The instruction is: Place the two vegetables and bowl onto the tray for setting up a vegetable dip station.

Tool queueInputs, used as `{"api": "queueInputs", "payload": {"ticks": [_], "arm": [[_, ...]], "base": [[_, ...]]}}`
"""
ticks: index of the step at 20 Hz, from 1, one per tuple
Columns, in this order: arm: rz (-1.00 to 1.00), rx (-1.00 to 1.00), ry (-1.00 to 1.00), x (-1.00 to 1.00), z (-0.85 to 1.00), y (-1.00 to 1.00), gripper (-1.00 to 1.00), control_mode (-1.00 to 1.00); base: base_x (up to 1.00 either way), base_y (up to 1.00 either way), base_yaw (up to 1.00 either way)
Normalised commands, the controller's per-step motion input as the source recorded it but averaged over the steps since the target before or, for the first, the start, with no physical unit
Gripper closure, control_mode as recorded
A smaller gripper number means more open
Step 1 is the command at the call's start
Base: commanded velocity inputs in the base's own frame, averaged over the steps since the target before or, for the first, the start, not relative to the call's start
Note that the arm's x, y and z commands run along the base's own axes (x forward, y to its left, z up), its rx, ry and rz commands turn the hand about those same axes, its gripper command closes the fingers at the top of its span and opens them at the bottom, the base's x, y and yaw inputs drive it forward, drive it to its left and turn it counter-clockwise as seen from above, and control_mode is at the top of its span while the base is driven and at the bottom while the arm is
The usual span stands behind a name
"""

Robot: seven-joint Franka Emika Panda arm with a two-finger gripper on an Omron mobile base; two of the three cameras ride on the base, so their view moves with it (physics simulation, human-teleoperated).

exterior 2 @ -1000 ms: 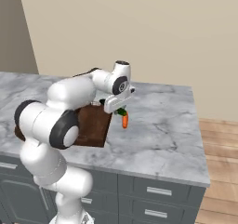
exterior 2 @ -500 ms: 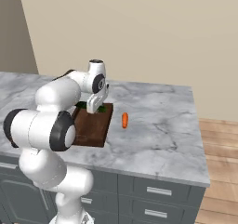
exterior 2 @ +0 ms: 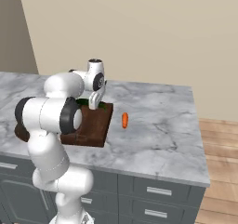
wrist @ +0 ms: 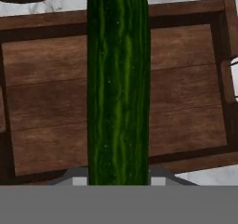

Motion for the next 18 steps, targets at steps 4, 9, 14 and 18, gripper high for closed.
{"api": "queueInputs", "payload": {"ticks": [4, 9, 14, 18], "arm": [[0.01, 0.01, 0.0, 0.47, -0.18, 0.0, 1.0, -1.0], [0.02, 0.02, 0.0, 0.26, -0.39, 0.0, 1.0, -1.0], [0.04, 0.0, 0.0, 0.31, -0.5, 0.0, 1.0, -1.0], [0.02, 0.0, -0.03, 0.27, -0.26, 0.0, 1.0, -1.0]], "base": [[0.0, 0.0, 0.0], [0.0, 0.0, 0.0], [0.0, 0.0, 0.0], [0.0, 0.0, 0.0]]}}
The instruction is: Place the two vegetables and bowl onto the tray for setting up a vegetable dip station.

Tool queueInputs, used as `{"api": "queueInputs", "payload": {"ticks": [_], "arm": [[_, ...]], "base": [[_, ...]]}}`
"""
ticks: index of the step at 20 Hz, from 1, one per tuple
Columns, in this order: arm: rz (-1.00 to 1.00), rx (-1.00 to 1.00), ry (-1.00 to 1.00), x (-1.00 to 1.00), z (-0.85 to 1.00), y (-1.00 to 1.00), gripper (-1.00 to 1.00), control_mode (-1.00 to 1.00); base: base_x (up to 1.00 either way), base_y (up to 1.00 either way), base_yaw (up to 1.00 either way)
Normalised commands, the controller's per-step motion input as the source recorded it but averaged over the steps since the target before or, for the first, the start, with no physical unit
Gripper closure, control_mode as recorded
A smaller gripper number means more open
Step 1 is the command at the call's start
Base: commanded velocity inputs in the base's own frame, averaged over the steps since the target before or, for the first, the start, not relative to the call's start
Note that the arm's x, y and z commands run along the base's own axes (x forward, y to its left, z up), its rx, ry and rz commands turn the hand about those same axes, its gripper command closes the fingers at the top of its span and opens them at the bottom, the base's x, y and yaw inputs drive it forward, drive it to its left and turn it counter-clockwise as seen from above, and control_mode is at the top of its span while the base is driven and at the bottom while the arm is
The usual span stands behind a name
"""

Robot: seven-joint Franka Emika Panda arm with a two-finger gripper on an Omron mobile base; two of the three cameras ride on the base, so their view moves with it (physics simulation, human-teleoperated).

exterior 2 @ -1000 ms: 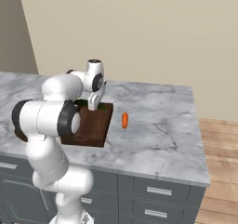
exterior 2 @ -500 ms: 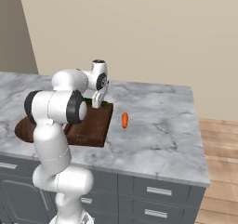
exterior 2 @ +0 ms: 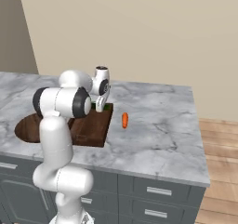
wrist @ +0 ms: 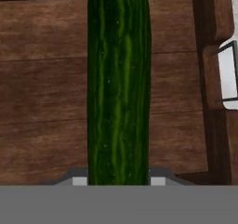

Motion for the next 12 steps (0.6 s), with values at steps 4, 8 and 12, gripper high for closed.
{"api": "queueInputs", "payload": {"ticks": [4, 8, 12], "arm": [[0.04, 0.0, -0.05, 0.09, -0.16, 0.01, 1.0, -1.0], [0.02, 0.0, -0.05, 0.09, -0.09, 0.05, 1.0, -1.0], [0.0, 0.0, -0.08, 0.0, -0.16, 0.16, 1.0, -1.0]], "base": [[0.0, 0.0, 0.0], [0.0, 0.0, 0.0], [0.0, 0.0, 0.0]]}}
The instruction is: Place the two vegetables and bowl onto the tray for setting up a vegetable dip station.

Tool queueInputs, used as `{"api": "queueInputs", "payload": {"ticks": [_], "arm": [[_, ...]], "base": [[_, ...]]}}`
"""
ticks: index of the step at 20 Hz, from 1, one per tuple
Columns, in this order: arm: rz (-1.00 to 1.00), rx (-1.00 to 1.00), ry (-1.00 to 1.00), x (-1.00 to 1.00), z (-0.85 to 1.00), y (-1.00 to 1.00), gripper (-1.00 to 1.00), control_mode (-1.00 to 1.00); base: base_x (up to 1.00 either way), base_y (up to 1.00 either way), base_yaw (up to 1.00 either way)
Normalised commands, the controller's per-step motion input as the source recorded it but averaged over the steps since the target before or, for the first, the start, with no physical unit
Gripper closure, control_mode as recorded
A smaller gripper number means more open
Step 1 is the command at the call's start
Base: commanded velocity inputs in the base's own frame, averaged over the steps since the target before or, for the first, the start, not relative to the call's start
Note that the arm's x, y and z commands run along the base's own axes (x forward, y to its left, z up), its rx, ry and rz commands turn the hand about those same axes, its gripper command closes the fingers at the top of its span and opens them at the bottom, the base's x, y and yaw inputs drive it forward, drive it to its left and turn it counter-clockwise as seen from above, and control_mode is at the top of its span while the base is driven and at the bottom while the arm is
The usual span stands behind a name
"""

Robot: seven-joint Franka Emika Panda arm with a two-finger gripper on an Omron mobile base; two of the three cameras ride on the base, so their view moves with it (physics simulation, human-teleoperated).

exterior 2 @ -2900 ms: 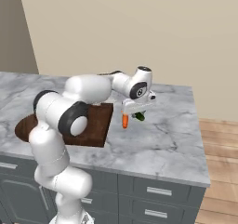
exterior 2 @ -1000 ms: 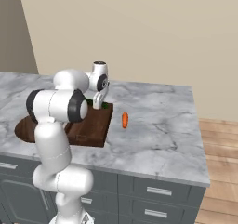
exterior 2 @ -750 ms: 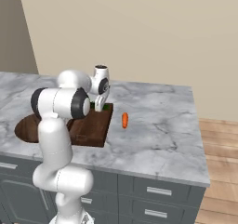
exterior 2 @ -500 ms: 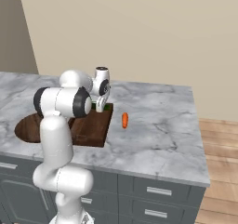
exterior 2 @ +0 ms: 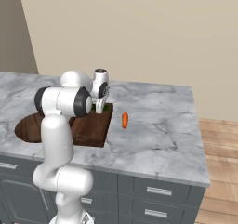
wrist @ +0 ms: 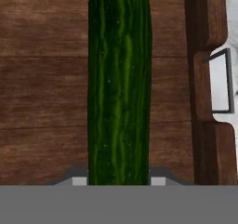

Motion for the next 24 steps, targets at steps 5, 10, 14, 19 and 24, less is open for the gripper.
{"api": "queueInputs", "payload": {"ticks": [5, 10, 14, 19, 24], "arm": [[0.0, 0.0, -0.02, 0.04, -0.01, 0.1, 1.0, -1.0], [0.0, 0.0, -0.02, 0.21, 0.0, 0.02, 1.0, -1.0], [0.0, 0.0, -0.05, 0.21, 0.0, 0.0, 1.0, -1.0], [0.0, 0.0, -0.03, 0.1, 0.0, 0.0, 1.0, -1.0], [0.0, 0.0, 0.0, 0.0, 0.0, 0.0, -1.0, -1.0]], "base": [[0.0, 0.0, 0.0], [0.0, 0.0, 0.0], [0.0, 0.0, 0.0], [0.0, 0.0, 0.0], [0.0, 0.0, 0.0]]}}
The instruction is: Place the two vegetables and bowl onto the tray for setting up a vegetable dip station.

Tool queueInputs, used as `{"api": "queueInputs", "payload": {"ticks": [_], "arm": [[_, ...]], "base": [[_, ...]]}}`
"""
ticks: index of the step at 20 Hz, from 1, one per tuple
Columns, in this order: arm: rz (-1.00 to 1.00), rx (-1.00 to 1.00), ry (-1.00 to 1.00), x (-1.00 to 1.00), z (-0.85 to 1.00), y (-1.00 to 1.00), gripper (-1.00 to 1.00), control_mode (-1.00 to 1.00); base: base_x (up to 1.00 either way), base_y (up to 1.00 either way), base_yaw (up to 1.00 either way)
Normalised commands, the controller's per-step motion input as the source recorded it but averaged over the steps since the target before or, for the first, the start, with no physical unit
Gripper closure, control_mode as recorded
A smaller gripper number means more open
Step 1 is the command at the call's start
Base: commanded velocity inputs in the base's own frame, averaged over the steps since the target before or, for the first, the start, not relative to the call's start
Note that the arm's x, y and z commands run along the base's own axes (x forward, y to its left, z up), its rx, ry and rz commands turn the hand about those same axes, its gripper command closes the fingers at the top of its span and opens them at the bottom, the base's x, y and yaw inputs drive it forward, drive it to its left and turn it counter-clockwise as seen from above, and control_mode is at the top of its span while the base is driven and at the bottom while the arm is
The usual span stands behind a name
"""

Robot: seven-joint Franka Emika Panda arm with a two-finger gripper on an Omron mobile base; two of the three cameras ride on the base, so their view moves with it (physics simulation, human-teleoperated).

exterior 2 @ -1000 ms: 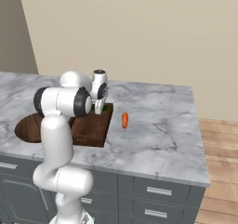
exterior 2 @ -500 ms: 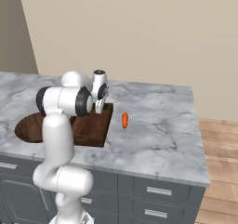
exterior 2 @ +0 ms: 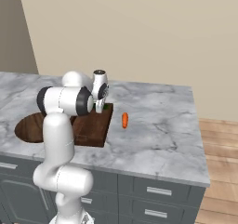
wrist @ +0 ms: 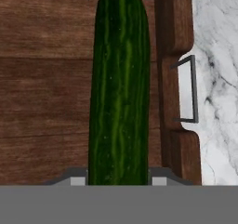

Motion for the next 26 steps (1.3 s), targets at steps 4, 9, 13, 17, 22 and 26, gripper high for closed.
{"api": "queueInputs", "payload": {"ticks": [4, 9, 13, 17, 22, 26], "arm": [[0.0, 0.0, 0.0, 0.0, 0.0, 0.0, -1.0, -1.0], [0.0, 0.0, 0.0, 0.0, 0.0, 0.0, -1.0, -1.0], [0.0, 0.0, 0.0, 0.0, 0.15, 0.0, -1.0, -1.0], [0.0, 0.0, 0.0, 0.0, 0.34, 0.0, -1.0, -1.0], [-0.07, 0.0, 0.01, -0.15, 0.48, -0.09, -1.0, -1.0], [-0.32, 0.01, 0.06, -0.22, 0.18, -0.39, -1.0, -1.0]], "base": [[0.0, 0.0, 0.0], [0.0, 0.0, 0.0], [0.0, 0.0, 0.0], [0.0, 0.0, 0.0], [0.0, 0.0, 0.0], [0.0, 0.0, 0.0]]}}
